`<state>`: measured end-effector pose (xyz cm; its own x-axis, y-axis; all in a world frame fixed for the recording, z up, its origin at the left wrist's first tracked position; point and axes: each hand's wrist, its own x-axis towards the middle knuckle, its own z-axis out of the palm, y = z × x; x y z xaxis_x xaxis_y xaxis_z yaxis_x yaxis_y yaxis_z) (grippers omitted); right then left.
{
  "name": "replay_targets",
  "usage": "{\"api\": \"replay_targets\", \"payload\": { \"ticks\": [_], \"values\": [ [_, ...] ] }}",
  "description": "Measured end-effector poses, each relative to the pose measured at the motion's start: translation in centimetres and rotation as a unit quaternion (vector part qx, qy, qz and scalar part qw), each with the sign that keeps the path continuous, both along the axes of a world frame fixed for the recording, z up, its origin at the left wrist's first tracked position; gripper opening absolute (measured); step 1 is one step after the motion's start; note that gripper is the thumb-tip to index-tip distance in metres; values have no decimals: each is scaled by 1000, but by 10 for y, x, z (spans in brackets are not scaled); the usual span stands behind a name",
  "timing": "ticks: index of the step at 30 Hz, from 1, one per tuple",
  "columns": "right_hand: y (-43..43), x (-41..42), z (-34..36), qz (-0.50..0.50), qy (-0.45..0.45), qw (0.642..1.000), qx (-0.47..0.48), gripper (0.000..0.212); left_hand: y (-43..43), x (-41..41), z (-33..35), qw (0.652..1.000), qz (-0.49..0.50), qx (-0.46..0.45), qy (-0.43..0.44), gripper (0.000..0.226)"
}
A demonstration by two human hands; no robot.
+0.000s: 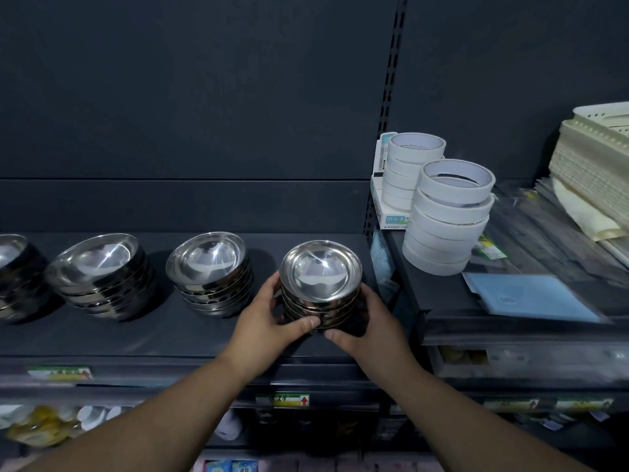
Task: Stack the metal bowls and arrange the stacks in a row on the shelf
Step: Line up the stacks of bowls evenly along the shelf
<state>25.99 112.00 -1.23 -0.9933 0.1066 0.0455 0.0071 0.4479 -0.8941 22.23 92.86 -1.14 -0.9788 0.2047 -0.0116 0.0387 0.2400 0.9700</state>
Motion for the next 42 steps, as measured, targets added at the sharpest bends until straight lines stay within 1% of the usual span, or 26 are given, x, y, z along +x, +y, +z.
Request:
{"api": "replay_targets", "payload": {
  "ticks": [4,8,14,18,26,33,36,39,42],
  "values": [
    [-3,0,2,-3,0,1000,0,71,2,2,1,1000,9,-8,-1,97],
    [-2,1,4,-6,2,1000,-11,61,4,3,0,1000,17,-15,1,89],
    [-2,-1,2,-11,7,1000,-25,65,8,5,2,1000,29,-3,4,80],
    [-1,-1,2,-13,12,1000,-24,59,7,3,2,1000,29,-7,5,83],
    [1,0,0,-13,12,1000,-17,65,5,1,2,999,20,-27,9,84],
    [3,0,-1,-17,7,1000,-12,63,4,1,5,999,18,-36,11,85],
    [2,0,-4,-18,2,1000,-12,67,3,1,5,999,16,-41,10,87],
    [2,1,-3,-24,-2,1000,-4,64,2,2,7,999,18,-43,5,89],
    [2,5,-1,-24,-16,999,13,68,-1,3,7,998,23,-54,3,93]
  ]
}}
